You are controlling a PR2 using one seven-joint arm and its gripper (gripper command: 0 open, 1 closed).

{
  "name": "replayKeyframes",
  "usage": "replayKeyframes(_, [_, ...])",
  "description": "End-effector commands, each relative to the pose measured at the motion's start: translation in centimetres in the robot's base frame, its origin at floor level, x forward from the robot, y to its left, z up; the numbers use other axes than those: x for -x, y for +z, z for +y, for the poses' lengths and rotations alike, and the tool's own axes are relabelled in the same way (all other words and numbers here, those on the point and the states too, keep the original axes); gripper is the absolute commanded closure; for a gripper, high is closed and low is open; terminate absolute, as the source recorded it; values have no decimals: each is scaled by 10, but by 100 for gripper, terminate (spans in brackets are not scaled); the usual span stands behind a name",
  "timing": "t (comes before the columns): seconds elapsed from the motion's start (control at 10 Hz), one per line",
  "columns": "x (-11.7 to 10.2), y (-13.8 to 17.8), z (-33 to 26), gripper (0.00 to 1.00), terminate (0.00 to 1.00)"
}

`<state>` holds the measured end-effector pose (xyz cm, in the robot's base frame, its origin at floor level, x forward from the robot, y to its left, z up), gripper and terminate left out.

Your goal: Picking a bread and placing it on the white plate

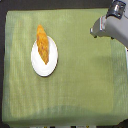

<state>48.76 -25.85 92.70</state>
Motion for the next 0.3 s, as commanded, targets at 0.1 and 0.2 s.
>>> replayKeyframes(0.1, [-3, -6, 2, 0, 0])
replayKeyframes(0.2, [-4, -8, 0, 0, 100])
